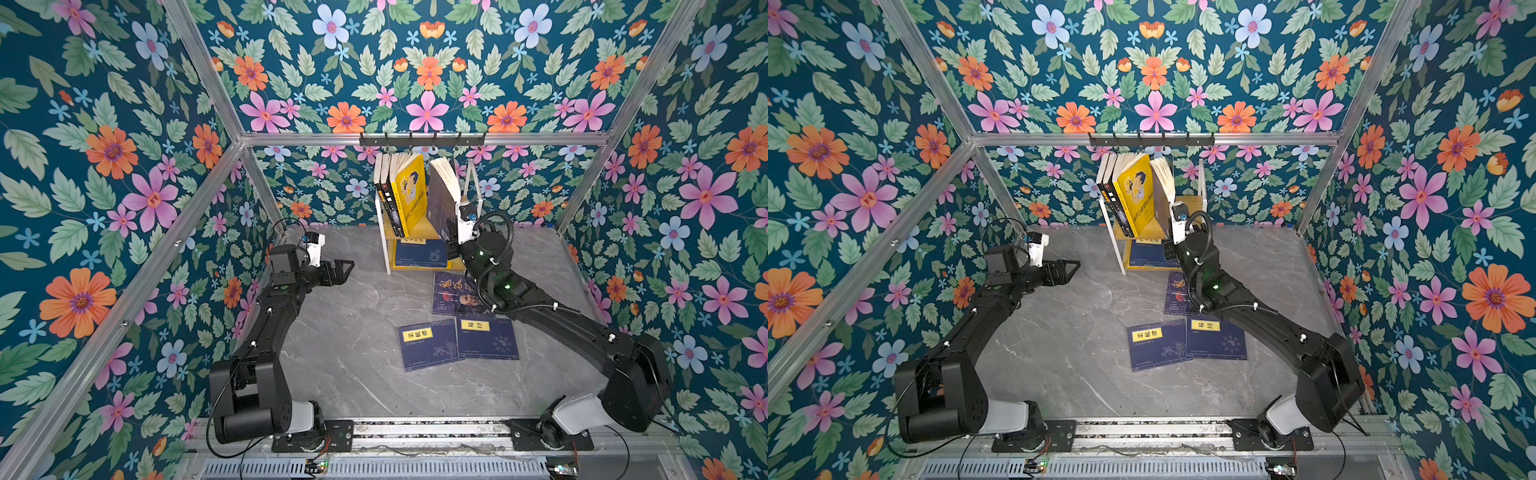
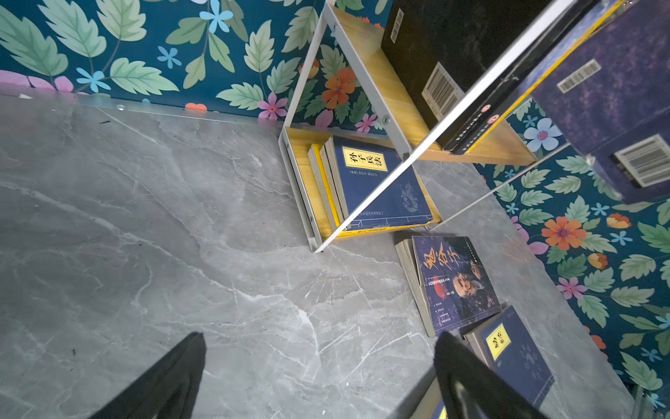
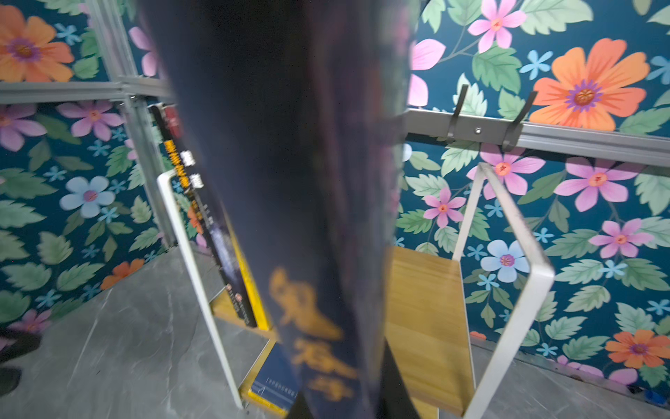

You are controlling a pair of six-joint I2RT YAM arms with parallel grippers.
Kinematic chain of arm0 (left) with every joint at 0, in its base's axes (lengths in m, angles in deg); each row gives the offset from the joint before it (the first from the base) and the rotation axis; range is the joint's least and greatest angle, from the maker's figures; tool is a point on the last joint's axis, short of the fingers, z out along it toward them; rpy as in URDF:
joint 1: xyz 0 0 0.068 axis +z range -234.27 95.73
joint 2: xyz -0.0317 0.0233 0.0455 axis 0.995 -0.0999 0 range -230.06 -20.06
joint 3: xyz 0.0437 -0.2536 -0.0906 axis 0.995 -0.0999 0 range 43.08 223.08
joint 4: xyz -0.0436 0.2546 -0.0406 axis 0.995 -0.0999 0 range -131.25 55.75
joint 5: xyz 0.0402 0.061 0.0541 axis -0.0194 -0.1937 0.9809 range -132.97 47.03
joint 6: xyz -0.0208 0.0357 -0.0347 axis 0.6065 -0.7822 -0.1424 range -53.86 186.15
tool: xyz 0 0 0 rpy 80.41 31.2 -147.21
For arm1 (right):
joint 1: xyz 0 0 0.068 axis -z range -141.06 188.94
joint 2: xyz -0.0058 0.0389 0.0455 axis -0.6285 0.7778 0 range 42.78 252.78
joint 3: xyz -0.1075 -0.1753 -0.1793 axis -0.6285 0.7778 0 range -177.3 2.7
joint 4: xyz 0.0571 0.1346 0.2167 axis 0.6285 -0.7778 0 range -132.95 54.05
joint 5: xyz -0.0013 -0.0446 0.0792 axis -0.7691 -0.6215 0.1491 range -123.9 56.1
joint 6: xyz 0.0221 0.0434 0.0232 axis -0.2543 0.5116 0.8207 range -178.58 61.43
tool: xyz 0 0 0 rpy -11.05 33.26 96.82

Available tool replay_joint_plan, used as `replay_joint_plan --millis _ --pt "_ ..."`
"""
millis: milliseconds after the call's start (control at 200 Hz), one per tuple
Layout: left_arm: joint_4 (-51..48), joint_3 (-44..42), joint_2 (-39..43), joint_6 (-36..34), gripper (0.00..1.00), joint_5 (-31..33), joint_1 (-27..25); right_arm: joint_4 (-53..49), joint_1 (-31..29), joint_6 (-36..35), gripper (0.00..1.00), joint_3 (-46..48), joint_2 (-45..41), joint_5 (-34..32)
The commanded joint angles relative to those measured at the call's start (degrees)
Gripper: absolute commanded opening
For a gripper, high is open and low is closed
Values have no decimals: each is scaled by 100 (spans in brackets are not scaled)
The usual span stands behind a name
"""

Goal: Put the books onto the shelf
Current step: 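Carry the purple book with the right gripper up to the upper shelf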

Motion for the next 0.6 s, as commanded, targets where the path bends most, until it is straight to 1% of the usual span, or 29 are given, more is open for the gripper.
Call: replay_joint_plan --millis 0,100,340,490,595 --pt "62 -22 12 -74 100 -51 16 481 19 96 0 -489 407 -967" --pt "3 27 -20 -68 100 -25 25 365 39 103 0 -1022 850 -1255" --pt "-35 56 -17 -82 100 -29 26 -75 81 471 0 -1902 1799 -1255" --pt "28 -3 20 -111 100 -74 27 -338 101 804 0 -2268 2148 -825" --pt "-30 14 -12 -154 100 61 43 -517 91 870 0 -2525 2338 -457"
